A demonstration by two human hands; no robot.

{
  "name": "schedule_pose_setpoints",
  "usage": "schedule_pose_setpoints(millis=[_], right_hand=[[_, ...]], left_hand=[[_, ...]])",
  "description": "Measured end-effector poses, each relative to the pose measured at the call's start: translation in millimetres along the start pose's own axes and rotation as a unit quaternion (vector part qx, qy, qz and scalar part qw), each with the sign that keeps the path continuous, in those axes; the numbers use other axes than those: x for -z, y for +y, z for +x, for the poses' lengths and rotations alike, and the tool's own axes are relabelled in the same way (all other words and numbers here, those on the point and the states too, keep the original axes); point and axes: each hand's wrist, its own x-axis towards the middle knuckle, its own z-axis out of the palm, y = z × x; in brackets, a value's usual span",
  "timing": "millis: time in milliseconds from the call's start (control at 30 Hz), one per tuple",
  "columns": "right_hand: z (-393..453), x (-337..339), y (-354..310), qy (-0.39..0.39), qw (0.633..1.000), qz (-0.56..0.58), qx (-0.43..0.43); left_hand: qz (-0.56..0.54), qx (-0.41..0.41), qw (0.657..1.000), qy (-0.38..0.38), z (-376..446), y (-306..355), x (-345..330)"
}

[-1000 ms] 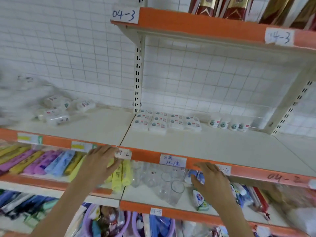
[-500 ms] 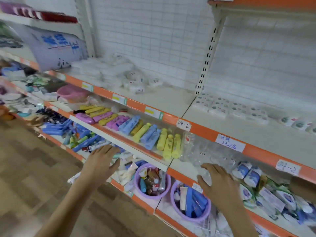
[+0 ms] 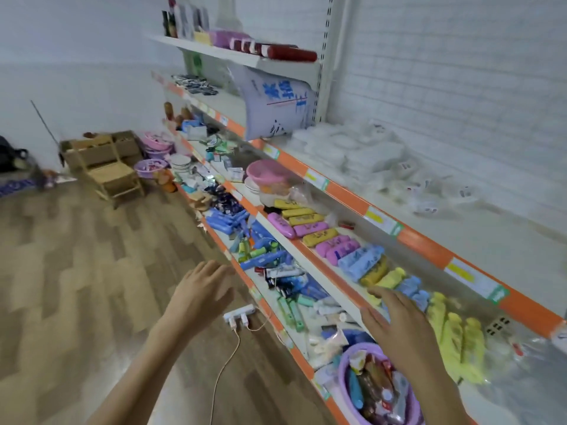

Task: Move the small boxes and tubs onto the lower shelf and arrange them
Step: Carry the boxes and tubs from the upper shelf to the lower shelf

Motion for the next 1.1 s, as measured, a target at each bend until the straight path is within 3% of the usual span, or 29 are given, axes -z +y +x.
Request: schedule_pose_setpoints(millis=[300, 433, 867, 1100], right_hand=[[97, -42, -47, -0.007, 1.000, -0.007, -0.004], [137, -49, -43, 0.028, 0.999, -0.006, -0.022], [321, -24, 31, 0.174, 0.982, -0.043, -0.053], [430, 1, 72, 0.158, 0.985, -0.013, -0.073]], left_hand=[[-0.016, -0.005, 1.000, 0.022, 91, -70, -7], [-0.025, -0.035, 0.999, 0.028, 142, -76, -22], [-0.104, -0.215, 0.970, 0.046, 416, -39, -50], [-0.114, -0.267, 0.956, 0.029, 568, -5, -74]])
